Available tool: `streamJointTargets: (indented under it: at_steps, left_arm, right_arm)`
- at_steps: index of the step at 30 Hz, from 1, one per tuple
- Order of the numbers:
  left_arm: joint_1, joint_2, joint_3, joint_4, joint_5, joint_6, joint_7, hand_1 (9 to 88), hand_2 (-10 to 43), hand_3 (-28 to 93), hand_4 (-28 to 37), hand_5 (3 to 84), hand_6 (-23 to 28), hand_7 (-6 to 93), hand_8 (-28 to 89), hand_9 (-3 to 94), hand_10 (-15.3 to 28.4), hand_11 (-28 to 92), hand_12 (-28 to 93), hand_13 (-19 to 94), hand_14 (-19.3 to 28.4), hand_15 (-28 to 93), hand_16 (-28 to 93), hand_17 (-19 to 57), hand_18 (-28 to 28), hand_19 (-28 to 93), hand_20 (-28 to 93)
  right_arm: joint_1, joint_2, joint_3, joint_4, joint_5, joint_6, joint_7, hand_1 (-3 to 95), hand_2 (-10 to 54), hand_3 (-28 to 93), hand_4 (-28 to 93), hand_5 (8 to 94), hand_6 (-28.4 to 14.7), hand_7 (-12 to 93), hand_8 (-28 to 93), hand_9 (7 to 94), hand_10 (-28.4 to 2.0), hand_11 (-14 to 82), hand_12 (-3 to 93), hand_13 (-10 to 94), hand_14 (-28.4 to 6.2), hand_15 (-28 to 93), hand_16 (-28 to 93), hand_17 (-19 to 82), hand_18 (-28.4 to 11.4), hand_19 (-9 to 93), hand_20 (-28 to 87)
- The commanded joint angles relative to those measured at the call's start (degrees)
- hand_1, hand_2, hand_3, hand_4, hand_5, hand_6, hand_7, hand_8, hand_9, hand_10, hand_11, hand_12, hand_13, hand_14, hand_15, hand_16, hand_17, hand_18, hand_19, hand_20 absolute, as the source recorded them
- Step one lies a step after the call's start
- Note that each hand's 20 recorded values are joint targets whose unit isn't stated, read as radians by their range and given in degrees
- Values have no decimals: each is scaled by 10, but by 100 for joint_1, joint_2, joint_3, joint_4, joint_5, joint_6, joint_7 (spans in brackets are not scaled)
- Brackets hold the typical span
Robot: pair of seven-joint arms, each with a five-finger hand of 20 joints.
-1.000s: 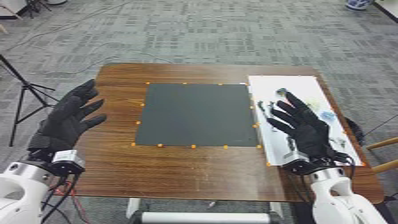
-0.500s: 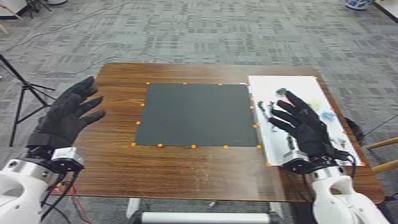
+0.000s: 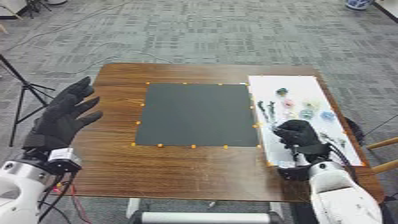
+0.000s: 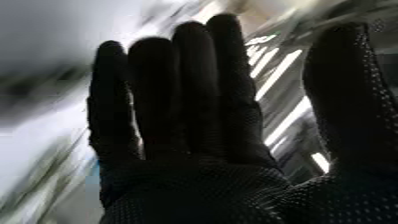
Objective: Arrange flowers
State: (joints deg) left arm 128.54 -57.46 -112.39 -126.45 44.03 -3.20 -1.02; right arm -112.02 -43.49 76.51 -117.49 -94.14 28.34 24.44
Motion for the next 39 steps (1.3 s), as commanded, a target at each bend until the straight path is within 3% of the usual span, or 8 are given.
streamJointTargets:
  at_steps: [1,3,10,12,17,20,29,39]
  left_arm:
    - [110,-68,-36,-45,-25,10,0,288,-95,635,-283,149,-10,209,-100,108,67,183,240,38,102,401,-38,-113,207,385,82]
    - [122,-61,-57,-48,-23,-18,-14,289,-95,634,-283,150,-10,209,-100,108,67,183,239,38,102,400,-38,-113,207,385,82]
    - [231,-58,-123,-71,-54,46,15,287,-95,638,-283,150,-10,209,-99,108,66,183,238,38,103,400,-37,-113,207,385,82]
    - [191,-39,-107,-60,-46,-28,-28,287,-95,638,-283,150,-10,209,-99,109,66,183,238,38,103,400,-37,-113,207,384,82]
    - [143,-28,-25,-50,-34,-84,-24,286,-95,637,-283,150,-11,209,-100,108,67,183,239,38,102,401,-37,-114,206,383,82]
    - [248,-32,-77,-79,-52,-114,-44,286,-95,637,-283,150,-9,207,-99,108,67,183,238,39,103,401,-37,-114,206,383,82]
    - [344,-51,-178,-107,-55,-54,-9,284,-95,640,-283,151,-9,204,-97,109,67,182,238,40,103,401,-38,-114,205,382,83]
    - [372,-67,-167,-125,-62,-13,2,284,-95,642,-283,153,-8,202,-96,109,69,181,238,41,104,402,-37,-115,205,382,86]
  right_arm:
    - [-731,45,64,103,-4066,1835,626,260,-95,801,-283,557,3,524,-187,589,-117,611,436,541,-115,787,355,233,-178,682,353]
    - [-776,31,-23,80,-4020,2149,613,260,-95,804,-283,559,1,542,-188,589,-117,624,449,541,-120,798,366,235,-177,689,359]
    - [-1026,-14,-5,-19,-4055,1699,510,260,-95,803,-283,569,-1,576,-195,597,-116,645,476,548,-125,810,391,242,-177,699,369]
    - [-1089,-60,27,-55,-3912,1516,359,257,-95,804,-283,569,-2,578,-195,597,-115,645,481,549,-125,810,395,242,-177,699,370]
    - [-1050,-89,-50,-59,-4146,1262,626,254,-95,800,-283,558,-3,575,-198,582,-117,644,491,541,-128,809,402,234,-181,694,371]
    - [-1006,-21,-110,-51,-4466,1223,1020,246,-95,804,-283,548,-3,572,-200,567,-119,643,495,530,-130,807,403,226,-182,690,371]
    - [-1034,-27,-276,-133,-4701,762,1677,238,-95,818,-283,515,-7,578,-207,503,-130,656,517,467,-139,812,413,194,-188,674,370]
    - [-810,-224,-678,227,-4313,338,1495,241,-95,804,-283,484,-14,581,-215,465,-140,664,528,435,-144,817,411,183,-190,668,367]
